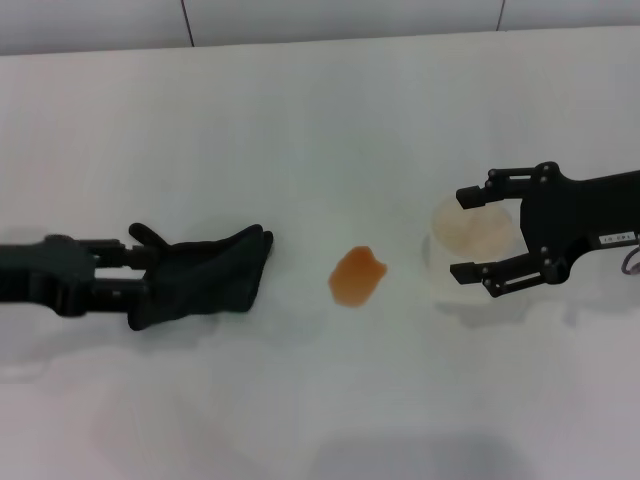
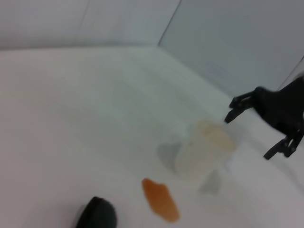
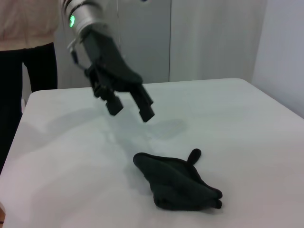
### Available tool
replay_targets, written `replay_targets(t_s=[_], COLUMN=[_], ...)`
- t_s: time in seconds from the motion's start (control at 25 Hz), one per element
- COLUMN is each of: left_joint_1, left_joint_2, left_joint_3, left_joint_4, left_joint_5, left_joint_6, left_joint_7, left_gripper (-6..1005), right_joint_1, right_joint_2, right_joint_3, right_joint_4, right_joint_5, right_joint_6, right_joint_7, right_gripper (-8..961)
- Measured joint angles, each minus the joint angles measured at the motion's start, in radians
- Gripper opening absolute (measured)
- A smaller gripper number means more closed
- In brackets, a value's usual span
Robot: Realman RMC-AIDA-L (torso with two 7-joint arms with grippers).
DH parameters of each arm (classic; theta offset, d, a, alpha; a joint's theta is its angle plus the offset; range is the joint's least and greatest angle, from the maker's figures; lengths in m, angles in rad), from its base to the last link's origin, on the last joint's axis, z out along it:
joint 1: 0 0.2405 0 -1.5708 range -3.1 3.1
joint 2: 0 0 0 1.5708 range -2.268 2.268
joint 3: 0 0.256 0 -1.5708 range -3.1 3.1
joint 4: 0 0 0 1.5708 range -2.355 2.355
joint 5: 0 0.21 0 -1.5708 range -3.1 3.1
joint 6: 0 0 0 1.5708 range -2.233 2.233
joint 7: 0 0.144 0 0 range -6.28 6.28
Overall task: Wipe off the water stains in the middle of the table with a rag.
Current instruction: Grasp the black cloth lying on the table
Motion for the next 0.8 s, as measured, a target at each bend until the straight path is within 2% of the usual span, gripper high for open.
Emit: replay_targets(t_s=[0.24, 0.48, 0.64, 0.8], left_joint_1=[-0.095, -0.23, -0.269, -0.291], left_joint_2=[0.019, 0.02, 0.002, -0.032], left_joint_3=[0.06, 0.135, 0.216, 0.287], left_joint_4=[0.158, 0.185, 0.183, 0.182], left_joint_5=[0.135, 0.344, 0.447, 0.502], left_joint_6=[0.012, -0.029, -0.082, -0.131], left_joint_7=[-0.22, -0.431, -0.49, -0.502], left_gripper=[766, 766, 766, 766], right_joint_1=[-0.004, 0.003, 0.003, -0.004], right_joint_2=[0.001, 0.005, 0.006, 0.003], right_joint_3=[-0.003, -0.019, -0.066, -0.083], right_joint_4=[-0.001, 0.005, 0.003, -0.001], right_joint_5=[0.014, 0.028, 0.05, 0.065], right_joint_6=[0.001, 0.014, 0.054, 0.067], right_joint_7=[-0.011, -0.021, -0.032, -0.034], right_gripper=[857, 857, 857, 857])
